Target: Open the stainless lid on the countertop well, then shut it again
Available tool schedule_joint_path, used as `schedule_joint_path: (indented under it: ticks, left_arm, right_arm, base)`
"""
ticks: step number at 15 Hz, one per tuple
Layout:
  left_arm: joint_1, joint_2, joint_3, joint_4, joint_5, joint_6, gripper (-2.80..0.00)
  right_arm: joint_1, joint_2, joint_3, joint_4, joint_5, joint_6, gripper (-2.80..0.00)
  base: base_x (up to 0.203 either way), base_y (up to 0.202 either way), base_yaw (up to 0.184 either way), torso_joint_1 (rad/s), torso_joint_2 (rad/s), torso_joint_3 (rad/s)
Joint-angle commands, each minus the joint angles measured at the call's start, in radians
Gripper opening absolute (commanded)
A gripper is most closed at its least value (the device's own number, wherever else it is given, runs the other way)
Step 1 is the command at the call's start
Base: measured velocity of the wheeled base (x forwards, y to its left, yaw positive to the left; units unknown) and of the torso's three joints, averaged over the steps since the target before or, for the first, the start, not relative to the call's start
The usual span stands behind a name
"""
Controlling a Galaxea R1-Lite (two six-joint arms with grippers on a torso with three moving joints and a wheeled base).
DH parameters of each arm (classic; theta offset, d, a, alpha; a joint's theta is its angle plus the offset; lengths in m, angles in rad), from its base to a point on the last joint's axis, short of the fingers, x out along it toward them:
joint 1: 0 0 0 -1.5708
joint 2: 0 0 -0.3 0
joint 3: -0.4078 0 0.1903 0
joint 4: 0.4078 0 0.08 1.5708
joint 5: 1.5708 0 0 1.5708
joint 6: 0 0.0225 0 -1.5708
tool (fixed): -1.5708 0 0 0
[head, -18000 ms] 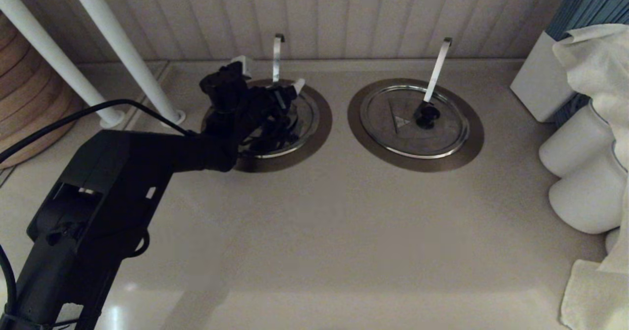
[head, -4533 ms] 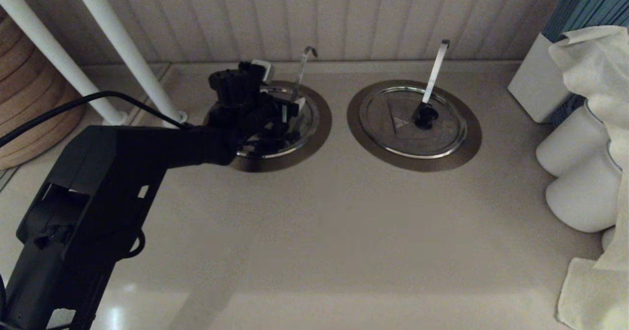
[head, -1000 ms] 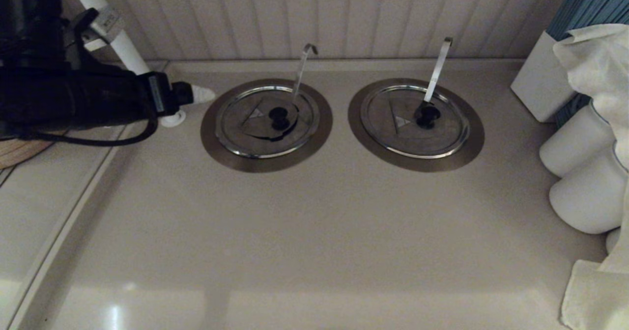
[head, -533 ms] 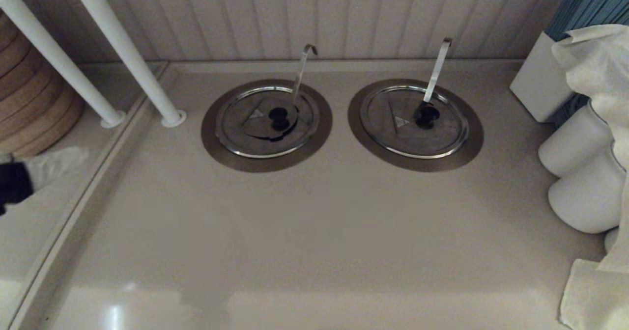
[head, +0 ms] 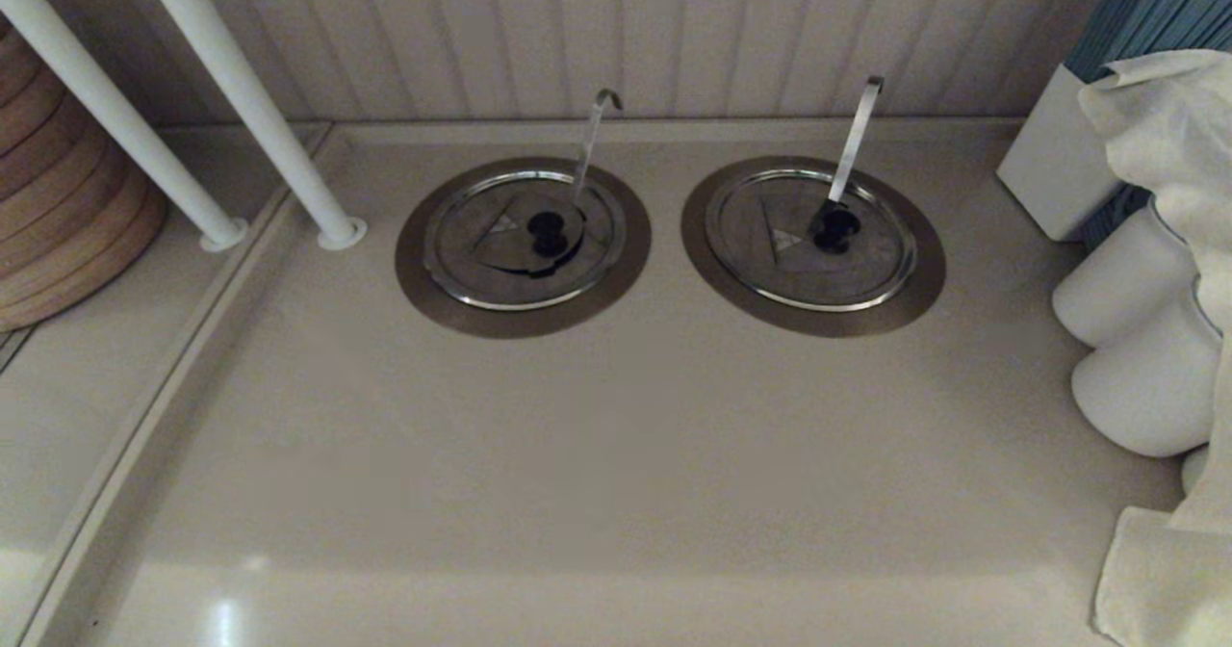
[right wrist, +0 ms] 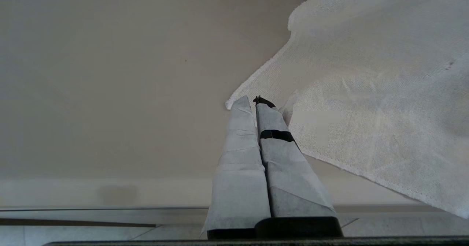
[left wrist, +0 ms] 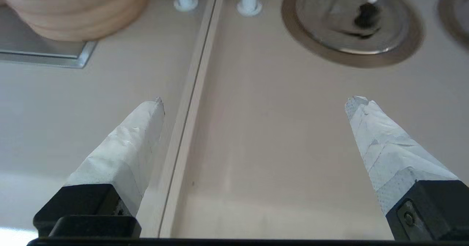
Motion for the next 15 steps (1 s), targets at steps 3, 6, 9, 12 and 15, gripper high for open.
schedule_joint_path:
  ticks: [3,6,9,12,15]
  left_arm:
    - [0.032,-0.257,0.023,0.134,-0.042,0.003,0.00]
    - [0.034,-0.291,0.133,0.160,-0.115,-0.026,0.00]
    - [0.034,-0.291,0.278,0.022,-0.117,-0.044,-2.80]
    - [0.034,-0.292,0.433,-0.154,-0.131,-0.009,-2.80]
    - [0.034,-0.292,0.630,-0.334,-0.138,0.033,-2.80]
  right_arm:
    - [0.000,0.000,0.000,0.000,0.000,-0.001,-2.80]
    - [0.000,0.000,0.000,0.000,0.000,0.000,-2.80]
    - [0.000,-0.002,0.000,0.000,0.000,-0.001,-2.80]
    - [0.000,-0.001,0.000,0.000,0.000,-0.002,-2.80]
    - [0.000,-0.002,0.000,0.000,0.000,-0.004,-2.80]
  base:
    - [0.000,0.000,0.000,0.000,0.00,0.000]
    - [0.000,0.000,0.000,0.000,0.00,0.000]
    - [0.000,0.000,0.000,0.000,0.00,0.000]
    - [0.000,0.000,0.000,0.000,0.00,0.000]
    - [0.000,0.000,0.000,0.000,0.00,0.000]
